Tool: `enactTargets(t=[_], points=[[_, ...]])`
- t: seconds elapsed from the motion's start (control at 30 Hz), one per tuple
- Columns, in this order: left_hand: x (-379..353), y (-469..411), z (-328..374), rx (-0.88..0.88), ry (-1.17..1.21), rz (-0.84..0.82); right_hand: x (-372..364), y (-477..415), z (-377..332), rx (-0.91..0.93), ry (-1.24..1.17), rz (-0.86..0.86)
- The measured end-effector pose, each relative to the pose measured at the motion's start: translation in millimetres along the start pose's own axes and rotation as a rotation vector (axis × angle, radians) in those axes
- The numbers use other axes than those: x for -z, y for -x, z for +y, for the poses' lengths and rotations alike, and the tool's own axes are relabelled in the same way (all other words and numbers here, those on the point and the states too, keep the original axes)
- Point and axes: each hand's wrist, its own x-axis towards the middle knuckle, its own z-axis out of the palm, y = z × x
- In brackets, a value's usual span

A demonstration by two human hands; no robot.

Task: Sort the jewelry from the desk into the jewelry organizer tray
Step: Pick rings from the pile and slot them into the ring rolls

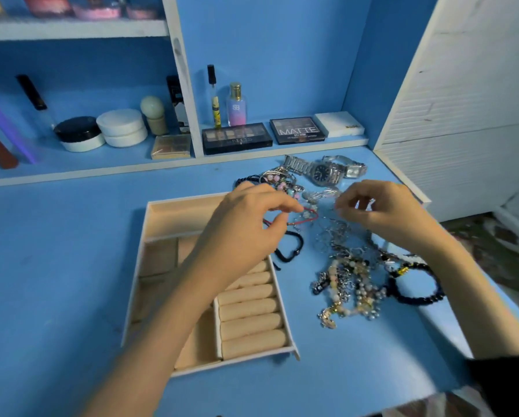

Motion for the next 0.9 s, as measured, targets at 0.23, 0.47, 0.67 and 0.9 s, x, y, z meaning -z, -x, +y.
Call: enactTargets(t=[0.23, 0.47, 0.67, 0.9], points=[[-35.7, -15.1, 10.6, 0.022, -0.097, -0.115, 0.0, -1.1, -1.2, 0.038, 0.267, -0.129], [-37.3, -14.3, 8.5, 0.020, -0.059, -0.075, -6.8, -6.1, -7.3, -0.004, 0.391, -0.184], [-39.2, -13.7, 5.9, 0.031, -0.055, -0.063, -13.6, -5.8, -7.7, 0.024, 0.404, -0.147], [-38.7, -13.8, 5.4, 0.027, -0.059, -0.061, -15.0, -6.5, -8.8, 0.073, 0.415, -0.132]])
